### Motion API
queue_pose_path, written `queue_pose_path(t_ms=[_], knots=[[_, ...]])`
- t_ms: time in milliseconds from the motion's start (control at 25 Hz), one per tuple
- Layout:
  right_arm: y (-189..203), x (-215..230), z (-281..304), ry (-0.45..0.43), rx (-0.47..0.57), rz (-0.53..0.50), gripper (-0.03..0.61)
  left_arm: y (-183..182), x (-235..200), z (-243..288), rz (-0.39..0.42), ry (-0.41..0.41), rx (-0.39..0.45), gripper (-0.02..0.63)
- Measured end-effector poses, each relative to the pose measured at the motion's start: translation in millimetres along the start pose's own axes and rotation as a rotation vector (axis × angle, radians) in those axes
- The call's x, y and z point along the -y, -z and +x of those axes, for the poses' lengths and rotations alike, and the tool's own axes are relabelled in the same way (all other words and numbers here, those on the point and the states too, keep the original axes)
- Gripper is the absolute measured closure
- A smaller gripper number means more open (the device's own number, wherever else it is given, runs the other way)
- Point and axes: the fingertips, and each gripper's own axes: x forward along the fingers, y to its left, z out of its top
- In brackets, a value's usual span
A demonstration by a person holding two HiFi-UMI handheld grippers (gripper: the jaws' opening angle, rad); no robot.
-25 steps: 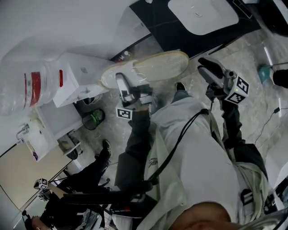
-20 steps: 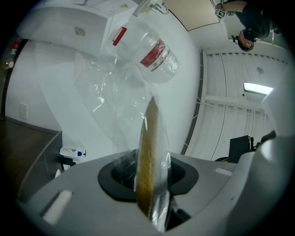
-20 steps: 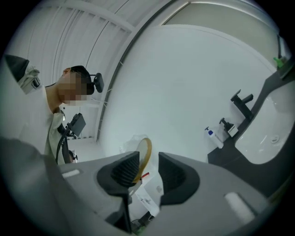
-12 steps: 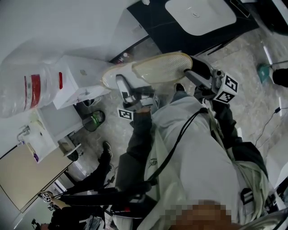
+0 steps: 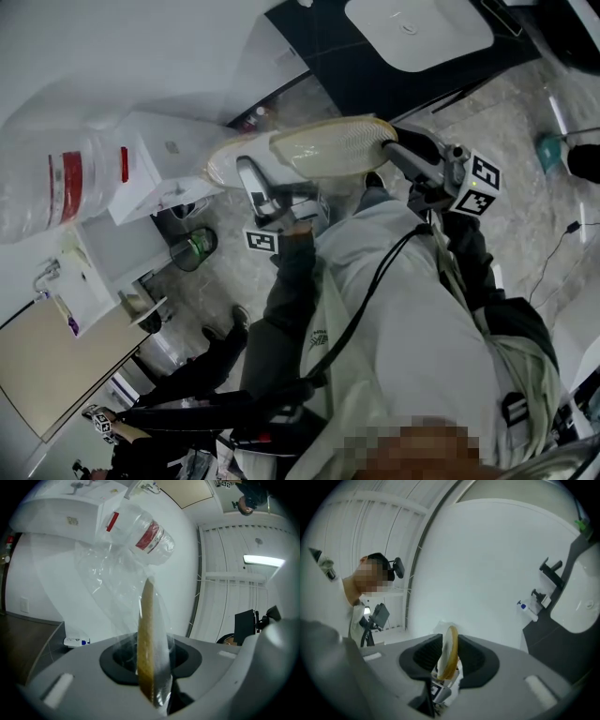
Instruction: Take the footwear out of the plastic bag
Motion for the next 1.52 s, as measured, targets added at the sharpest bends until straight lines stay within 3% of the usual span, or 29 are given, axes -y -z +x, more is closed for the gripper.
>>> queue_pose_path(t_ms=[160, 360, 680, 1080, 1360, 1520], knots=[[5, 0, 4, -0.02, -0.034, 0.115, 0.471, -1, 3, 0, 0.01, 0.015, 0.002, 0.503], [17, 0, 8, -0.001, -0.121, 0.091, 0.493, 4, 5, 4, 0.023, 0.029, -0.031, 0.5], [7, -8, 4, -0.087, -0.11, 0.134, 0.522, 3, 6, 6, 0.018, 0.039, -0.036, 0.488], [-2, -9, -3, -0.113, -0.094, 0.124, 0.523, 2, 9, 6, 0.021, 0.058, -0.043, 0.488], [-10, -6, -10, -0.032, -0.15, 0.031, 0.512, 5, 22, 13, 0.231, 0.07, -0.151, 0.492], [-21, -18, -17, -0.119, -0.109, 0.037, 0.522, -17, 22, 12, 0.125, 0.097, -0.04, 0.526]])
